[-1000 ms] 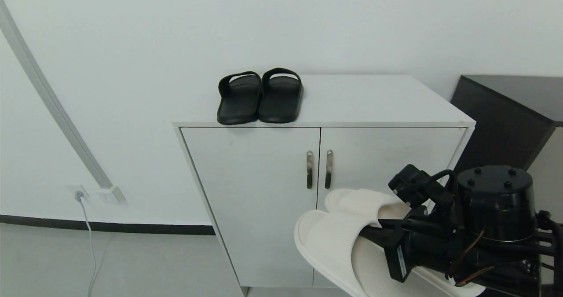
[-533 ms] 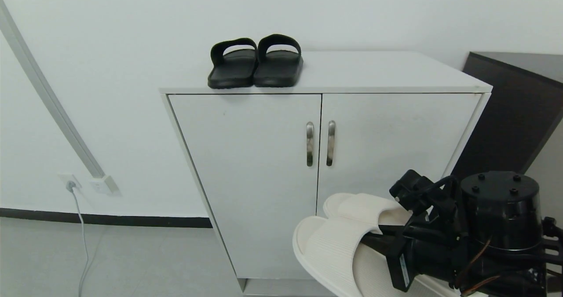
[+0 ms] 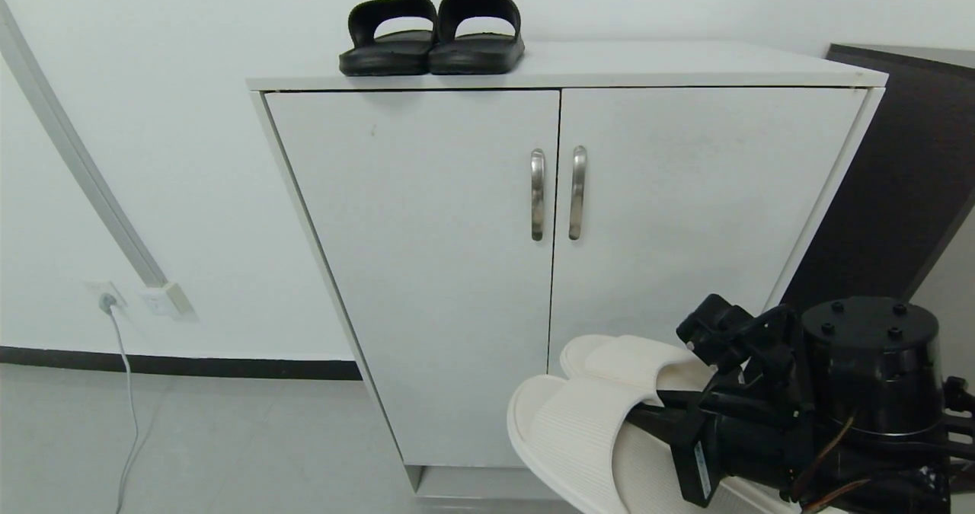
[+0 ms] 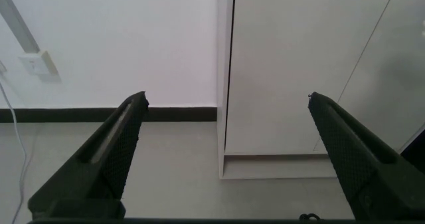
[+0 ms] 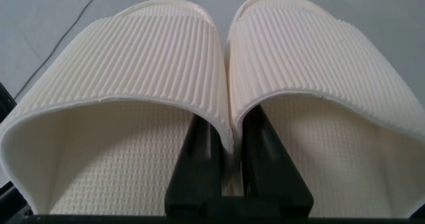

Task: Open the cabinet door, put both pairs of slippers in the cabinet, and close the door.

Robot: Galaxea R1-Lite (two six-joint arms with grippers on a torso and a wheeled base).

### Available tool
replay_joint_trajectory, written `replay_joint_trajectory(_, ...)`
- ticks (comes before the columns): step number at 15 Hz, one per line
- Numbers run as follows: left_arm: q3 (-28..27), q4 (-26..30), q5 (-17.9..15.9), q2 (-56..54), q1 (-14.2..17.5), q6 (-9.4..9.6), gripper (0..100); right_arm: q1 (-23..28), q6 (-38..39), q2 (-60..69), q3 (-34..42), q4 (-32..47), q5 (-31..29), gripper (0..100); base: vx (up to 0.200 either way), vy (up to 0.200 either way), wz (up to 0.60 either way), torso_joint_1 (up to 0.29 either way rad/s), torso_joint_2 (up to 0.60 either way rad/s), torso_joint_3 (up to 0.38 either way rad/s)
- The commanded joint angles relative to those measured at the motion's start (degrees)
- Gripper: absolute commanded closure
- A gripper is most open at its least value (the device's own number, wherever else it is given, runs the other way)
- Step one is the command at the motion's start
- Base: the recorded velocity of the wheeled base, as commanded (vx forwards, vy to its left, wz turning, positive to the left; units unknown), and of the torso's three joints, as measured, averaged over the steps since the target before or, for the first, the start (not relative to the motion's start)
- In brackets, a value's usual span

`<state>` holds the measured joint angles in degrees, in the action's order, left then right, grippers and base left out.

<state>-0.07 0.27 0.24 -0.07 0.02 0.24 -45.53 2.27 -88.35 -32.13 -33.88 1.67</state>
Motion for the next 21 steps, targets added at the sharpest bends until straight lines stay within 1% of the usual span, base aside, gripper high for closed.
replay_joint_trajectory(1,0.0,0.0,0.0,0.1,0.1,-0.07,0,-0.1,0.0,0.3,0.0,0.0,0.1,100,0.0,0.0,0.0,-0.002,0.11,0.115)
replay_joint_trajectory(4,0.0,0.0,0.1,0.1,0.1,-0.24,0,-0.1,0.0,0.3,0.1,0.0,0.0,100,0.0,0.0,0.0,-0.001,0.02,0.012)
replay_joint_trajectory(6,-0.3,-0.1,0.6,0.2,0.1,0.02,0,-0.1,0.0,0.3,0.3,0.0,0.1,100,0.0,0.0,0.0,0.0,0.0,0.0)
replay_joint_trajectory(8,-0.3,-0.1,0.5,0.5,0.1,1.25,0,-0.1,0.0,0.4,0.4,0.0,0.1,100,0.0,0.0,0.0,0.0,0.0,0.0)
replay_joint_trajectory(9,-2.7,-0.1,0.5,1.1,0.0,0.81,0,-0.1,0.0,0.4,0.4,0.0,0.1,100,0.0,0.0,0.0,0.0,0.0,0.0)
replay_joint_trajectory(10,-8.6,0.7,-0.5,3.9,-0.4,-1.83,0,-0.1,0.0,0.3,0.5,0.0,0.1,100,0.0,0.0,0.0,0.0,0.0,0.0)
replay_joint_trajectory(11,-9.8,0.5,-3.7,9.2,-1.4,-2.53,0,-0.1,0.0,0.1,0.5,0.0,0.2,100,0.0,0.0,0.0,0.0,0.0,0.0)
replay_joint_trajectory(12,-10.1,-1.0,-7.1,13.9,-2.1,-2.27,0,-0.1,0.0,0.0,0.4,0.0,0.3,100,0.0,0.0,0.0,0.0,0.0,0.0)
replay_joint_trajectory(13,-10.8,-5.9,-11.4,22.0,-2.2,-2.44,0,-0.2,0.0,0.3,0.6,0.0,0.2,100,0.0,0.0,0.0,0.0,0.0,0.0)
replay_joint_trajectory(14,-11.5,-10.7,-13.6,28.2,-2.2,-2.62,0,-0.2,0.0,0.4,0.8,0.0,0.3,100,0.0,0.0,0.0,0.0,0.0,0.0)
replay_joint_trajectory(15,-11.9,-13.7,-15.0,31.5,-2.2,-2.62,0,-0.2,0.0,0.4,0.8,0.0,0.3,100,0.0,0.0,0.0,0.0,0.0,0.0)
replay_joint_trajectory(16,-12.8,-19.8,-19.7,38.2,-2.9,-2.53,0,-0.2,0.0,0.4,0.8,-0.4,0.3,100,0.0,0.0,0.0,0.0,0.0,0.0)
replay_joint_trajectory(18,-15.5,-24.8,-24.7,45.3,-3.9,-2.53,0,-0.2,0.0,0.3,1.5,-1.5,0.3,100,0.0,0.0,0.0,0.0,0.0,0.0)
replay_joint_trajectory(19,-17.2,-26.0,-26.5,48.6,-4.9,-2.62,0,-0.1,0.0,0.0,1.5,-2.4,0.1,100,0.0,0.0,0.0,0.0,0.0,0.0)
replay_joint_trajectory(20,-19.2,-27.0,-27.1,51.7,-6.4,-2.53,0,-0.2,-0.1,-0.1,1.6,-2.8,0.0,100,0.0,0.0,0.0,0.0,0.0,0.0)
replay_joint_trajectory(21,-21.3,-27.7,-27.2,54.5,-9.6,-2.62,0,-0.2,-0.6,-0.1,2.0,-2.8,-0.1,100,0.0,0.0,0.0,0.0,0.0,0.0)
